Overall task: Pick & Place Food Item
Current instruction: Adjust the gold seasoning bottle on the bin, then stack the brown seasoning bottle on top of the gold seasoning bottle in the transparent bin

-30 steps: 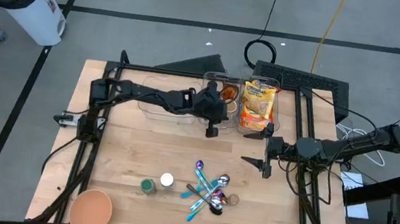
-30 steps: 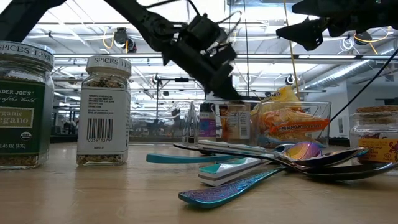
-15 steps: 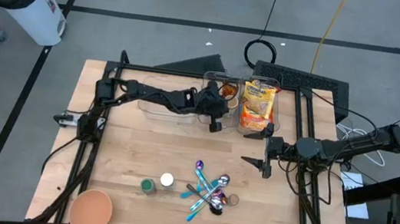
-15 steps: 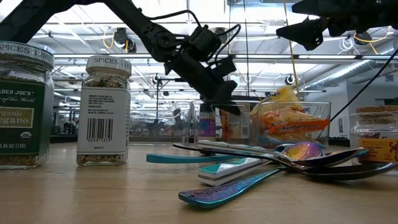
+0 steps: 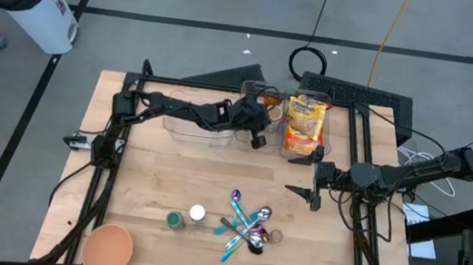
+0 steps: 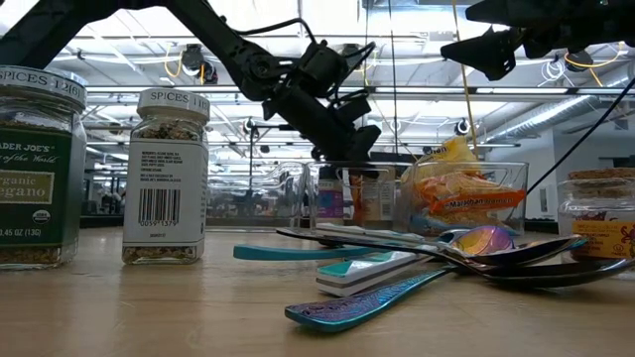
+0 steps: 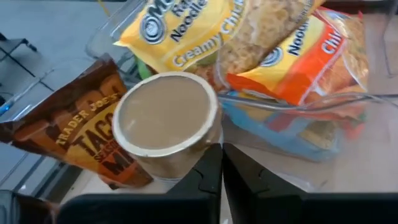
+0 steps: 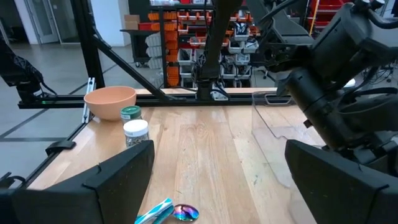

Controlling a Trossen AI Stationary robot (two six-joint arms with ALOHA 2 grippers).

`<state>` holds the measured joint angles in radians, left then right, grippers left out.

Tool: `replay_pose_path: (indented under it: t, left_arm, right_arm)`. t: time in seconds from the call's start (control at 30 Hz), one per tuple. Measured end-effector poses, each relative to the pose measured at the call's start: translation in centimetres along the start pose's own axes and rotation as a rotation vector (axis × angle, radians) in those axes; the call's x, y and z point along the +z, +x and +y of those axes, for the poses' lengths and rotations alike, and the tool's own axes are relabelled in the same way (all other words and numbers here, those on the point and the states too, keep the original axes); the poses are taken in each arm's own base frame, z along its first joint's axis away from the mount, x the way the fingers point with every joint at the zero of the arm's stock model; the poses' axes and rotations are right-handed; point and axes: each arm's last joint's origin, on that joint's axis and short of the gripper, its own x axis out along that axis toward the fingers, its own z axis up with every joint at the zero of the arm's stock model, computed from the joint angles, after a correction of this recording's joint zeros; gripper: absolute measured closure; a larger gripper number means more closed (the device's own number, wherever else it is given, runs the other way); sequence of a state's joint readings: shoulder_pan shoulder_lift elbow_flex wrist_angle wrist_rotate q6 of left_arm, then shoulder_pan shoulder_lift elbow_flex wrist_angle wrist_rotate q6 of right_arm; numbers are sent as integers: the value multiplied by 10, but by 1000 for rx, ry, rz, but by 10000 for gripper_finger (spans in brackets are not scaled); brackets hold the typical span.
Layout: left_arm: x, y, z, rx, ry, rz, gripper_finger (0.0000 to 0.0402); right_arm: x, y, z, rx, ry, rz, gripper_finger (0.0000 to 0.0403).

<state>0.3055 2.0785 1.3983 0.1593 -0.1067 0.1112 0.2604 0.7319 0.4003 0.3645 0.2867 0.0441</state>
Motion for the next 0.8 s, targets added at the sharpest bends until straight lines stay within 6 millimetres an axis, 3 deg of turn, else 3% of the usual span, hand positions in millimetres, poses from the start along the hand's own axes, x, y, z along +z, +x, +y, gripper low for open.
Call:
replay_pose_path:
  t: [0.4,0.57,0.8]
  left_arm:
    - [10,-10,-13,-27,29,-18,369]
    - [33,-38,-17,-149,4,-55,347]
    - [69,-97,-12,-401,-44,-115,245]
  right_arm:
    - [0,0,0,0,-1,3,46]
    - [0,0,0,0,0,3,46]
    - [-1,-1,7,41,50,10,46]
